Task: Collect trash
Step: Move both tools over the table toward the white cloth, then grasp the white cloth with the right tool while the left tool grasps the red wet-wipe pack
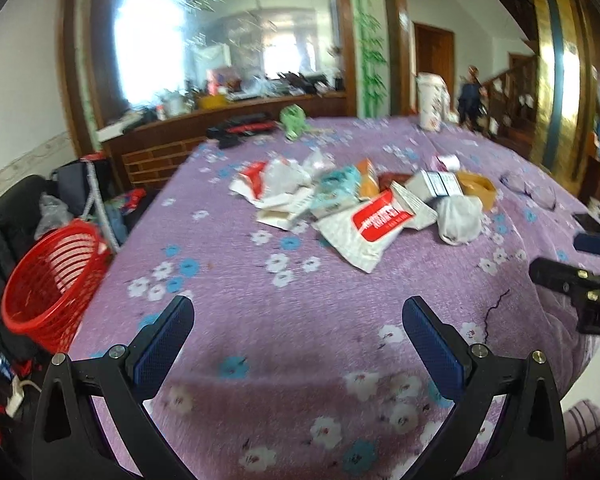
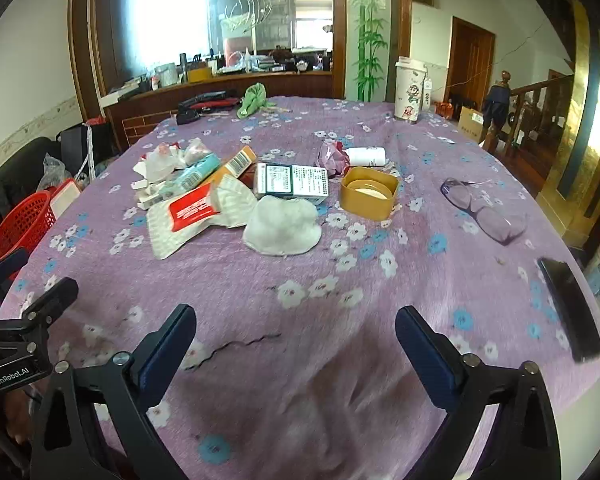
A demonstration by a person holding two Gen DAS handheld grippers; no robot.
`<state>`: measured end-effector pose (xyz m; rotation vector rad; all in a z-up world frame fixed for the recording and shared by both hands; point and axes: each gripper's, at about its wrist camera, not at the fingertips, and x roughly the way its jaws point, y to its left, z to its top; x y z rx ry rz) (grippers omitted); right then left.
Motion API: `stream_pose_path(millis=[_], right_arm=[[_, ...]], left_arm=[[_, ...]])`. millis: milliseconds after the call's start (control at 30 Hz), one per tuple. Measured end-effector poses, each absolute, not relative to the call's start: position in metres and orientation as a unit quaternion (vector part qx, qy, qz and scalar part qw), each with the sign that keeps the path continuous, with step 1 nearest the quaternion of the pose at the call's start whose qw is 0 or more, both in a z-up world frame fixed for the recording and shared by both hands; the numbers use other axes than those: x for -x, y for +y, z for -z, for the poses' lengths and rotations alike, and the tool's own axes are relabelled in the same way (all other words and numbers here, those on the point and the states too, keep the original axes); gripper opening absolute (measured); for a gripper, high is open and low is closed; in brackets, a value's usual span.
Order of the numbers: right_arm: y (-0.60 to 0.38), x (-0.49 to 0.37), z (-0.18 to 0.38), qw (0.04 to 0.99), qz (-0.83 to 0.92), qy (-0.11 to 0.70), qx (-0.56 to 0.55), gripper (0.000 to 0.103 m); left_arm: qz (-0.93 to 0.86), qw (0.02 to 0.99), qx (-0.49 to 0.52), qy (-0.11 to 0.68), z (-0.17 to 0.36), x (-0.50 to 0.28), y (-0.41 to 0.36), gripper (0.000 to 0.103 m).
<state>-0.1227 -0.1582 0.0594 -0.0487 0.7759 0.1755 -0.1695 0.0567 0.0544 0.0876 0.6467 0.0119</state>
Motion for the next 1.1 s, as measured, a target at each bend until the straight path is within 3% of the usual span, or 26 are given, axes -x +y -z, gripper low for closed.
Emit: stream_pose_path(millis=[367, 633, 667, 700, 800, 900, 1100], right_arm=[[-0.162, 0.058, -0.049, 0.892, -0.135, 0.432, -0.017, 0.085], [-0.153, 0.016, -0.038, 0.879, -0.146, 0.451, -0.046, 0.083], [-0.152, 0.011, -0.036, 0.877, -0.146, 0.455, -0.046, 0.074], [-0.151, 0.007, -0.033, 0.874, -0.146, 0.461, -0.046, 0.057], [-0.153, -0.001, -0.024, 0.864, -0.155, 0.476, -0.061, 0.035], [-0.163, 0.005, -0.029, 0.867, -0.162, 0.466, -0.077, 0.025], [-0.186, 0.026, -0.044, 0.882, -0.155, 0.435, -0.09, 0.024]], left_arm=[[0.04, 0.92, -0.073, 0.384, -0.049, 0.081, 0.031, 0.103], [0.045, 0.915, -0.099, 0.389, -0.041, 0.046, 0.02, 0.103], [0.045, 0.913, -0.1, 0.392, -0.04, 0.042, 0.02, 0.103], [0.046, 0.912, -0.102, 0.394, -0.039, 0.04, 0.018, 0.103], [0.047, 0.912, -0.107, 0.394, -0.036, 0.037, 0.015, 0.103], [0.049, 0.913, -0.111, 0.389, -0.038, 0.036, 0.013, 0.103], [0.051, 0.909, -0.13, 0.392, -0.035, 0.026, -0.003, 0.103]])
